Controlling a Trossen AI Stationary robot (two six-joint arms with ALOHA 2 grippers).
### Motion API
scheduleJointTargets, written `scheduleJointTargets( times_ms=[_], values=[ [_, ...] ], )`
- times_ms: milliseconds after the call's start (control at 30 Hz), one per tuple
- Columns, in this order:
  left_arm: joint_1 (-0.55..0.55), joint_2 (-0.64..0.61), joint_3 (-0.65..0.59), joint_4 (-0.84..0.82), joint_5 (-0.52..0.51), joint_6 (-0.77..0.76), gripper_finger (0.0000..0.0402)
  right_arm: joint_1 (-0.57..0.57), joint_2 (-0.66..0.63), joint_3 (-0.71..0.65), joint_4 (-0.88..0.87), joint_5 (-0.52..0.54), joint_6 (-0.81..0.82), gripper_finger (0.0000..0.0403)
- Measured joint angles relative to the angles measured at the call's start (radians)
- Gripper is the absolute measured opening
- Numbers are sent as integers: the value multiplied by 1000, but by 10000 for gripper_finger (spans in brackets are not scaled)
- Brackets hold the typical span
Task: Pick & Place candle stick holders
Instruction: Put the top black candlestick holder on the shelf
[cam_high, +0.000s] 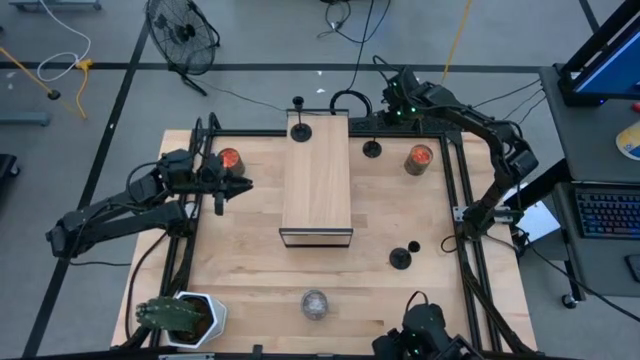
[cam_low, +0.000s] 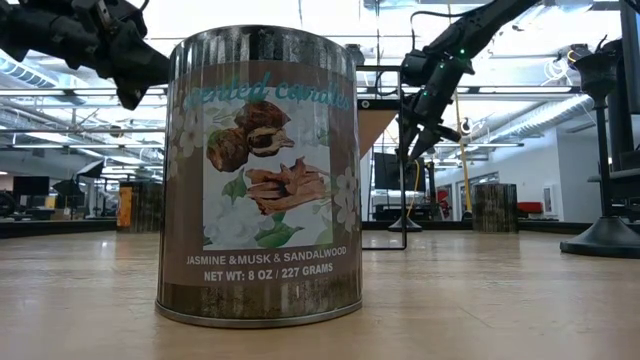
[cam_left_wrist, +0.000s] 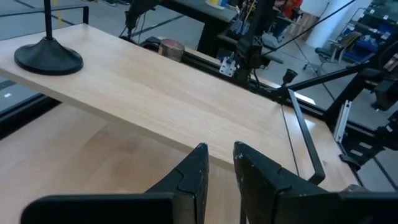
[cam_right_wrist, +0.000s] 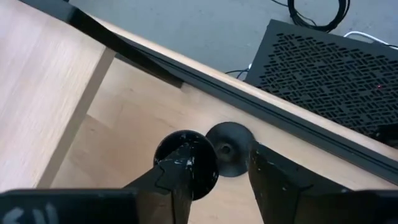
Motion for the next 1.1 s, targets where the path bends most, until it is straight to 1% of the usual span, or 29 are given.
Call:
scheduleJointTargets(
  times_ms=[100,167,267,433,500,667,867,967,1100],
  values=[
    [0,0,0,0,0,-10,81,0,1,0,11,0,0,128],
    [0,0,0,0,0,-10,81,0,1,0,12,1,-1,116],
    [0,0,0,0,0,-10,81,4,1,0,13,0,-13,87],
    [0,0,0,0,0,-9,81,9,1,0,12,0,-27,27],
    [0,0,0,0,0,-10,81,9,1,0,9,-11,-40,13],
    [0,0,0,0,-1,-8,81,9,2,0,12,3,-51,19],
    [0,0,0,0,-1,-7,81,11,-15,-3,-8,1,-61,9],
    [0,0,0,0,-1,-7,81,18,-48,-6,-30,10,-64,4],
    [0,0,0,1,-5,-7,81,23,-127,-5,-50,25,-68,0]
  ],
)
